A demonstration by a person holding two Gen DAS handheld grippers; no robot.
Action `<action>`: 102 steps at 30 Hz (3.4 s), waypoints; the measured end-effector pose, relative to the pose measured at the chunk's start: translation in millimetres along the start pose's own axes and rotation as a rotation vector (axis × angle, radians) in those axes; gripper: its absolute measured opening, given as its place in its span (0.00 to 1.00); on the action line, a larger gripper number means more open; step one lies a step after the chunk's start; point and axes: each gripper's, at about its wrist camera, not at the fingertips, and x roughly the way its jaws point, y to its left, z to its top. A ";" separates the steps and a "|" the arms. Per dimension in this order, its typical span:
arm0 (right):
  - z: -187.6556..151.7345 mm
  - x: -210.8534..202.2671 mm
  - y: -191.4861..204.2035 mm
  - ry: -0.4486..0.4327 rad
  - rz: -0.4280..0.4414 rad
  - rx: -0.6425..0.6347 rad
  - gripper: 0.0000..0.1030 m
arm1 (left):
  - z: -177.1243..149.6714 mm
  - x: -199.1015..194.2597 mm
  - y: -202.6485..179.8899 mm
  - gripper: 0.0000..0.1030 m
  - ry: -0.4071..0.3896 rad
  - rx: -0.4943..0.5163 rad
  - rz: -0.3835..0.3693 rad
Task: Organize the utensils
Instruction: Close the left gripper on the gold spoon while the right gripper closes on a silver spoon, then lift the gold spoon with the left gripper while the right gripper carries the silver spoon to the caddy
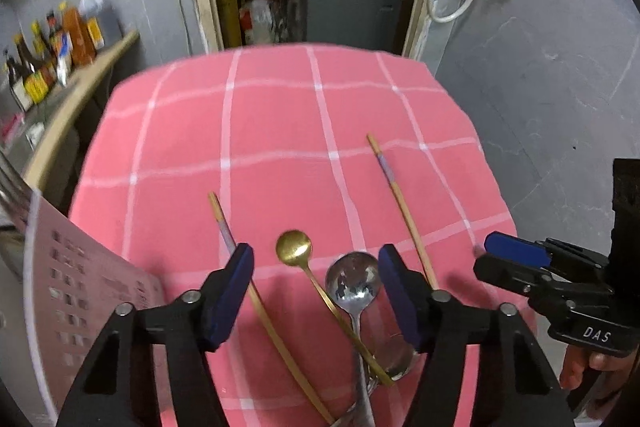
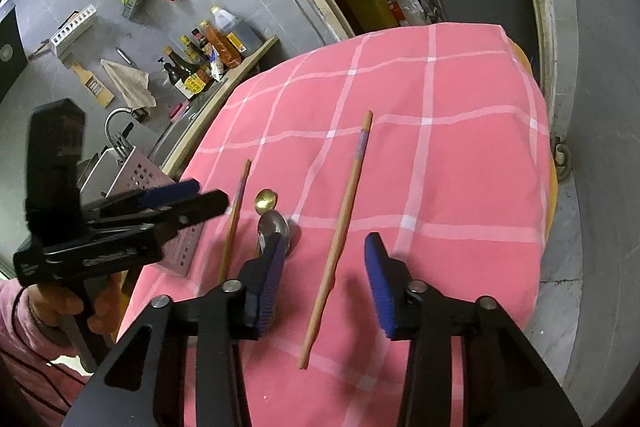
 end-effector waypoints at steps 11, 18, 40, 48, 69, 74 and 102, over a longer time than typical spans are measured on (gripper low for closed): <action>2.9 18.5 10.0 0.051 0.058 -0.054 0.29 | -4.7 44.1 29.4 0.42 0.112 -0.177 -0.063; 9.1 42.1 19.7 0.102 0.094 -0.099 0.29 | -4.8 62.3 39.0 0.35 0.133 -0.221 -0.083; 8.3 79.7 29.0 0.176 0.061 -0.087 0.03 | -2.8 66.1 42.4 0.07 0.147 -0.210 -0.122; 3.5 68.8 26.2 0.143 0.033 -0.034 0.02 | -0.5 61.4 41.9 0.02 0.142 -0.205 -0.171; 37.7 -43.4 64.9 -0.212 -0.285 -0.126 0.02 | 32.8 -48.6 18.1 0.02 -0.195 -0.051 -0.057; 57.9 -72.4 92.8 -0.313 -0.328 -0.174 0.02 | 45.8 -91.2 33.9 0.02 -0.310 -0.065 -0.032; 51.8 -40.4 310.3 -0.462 -0.279 -0.559 0.02 | -9.1 -191.5 164.0 0.02 -0.624 -0.070 0.249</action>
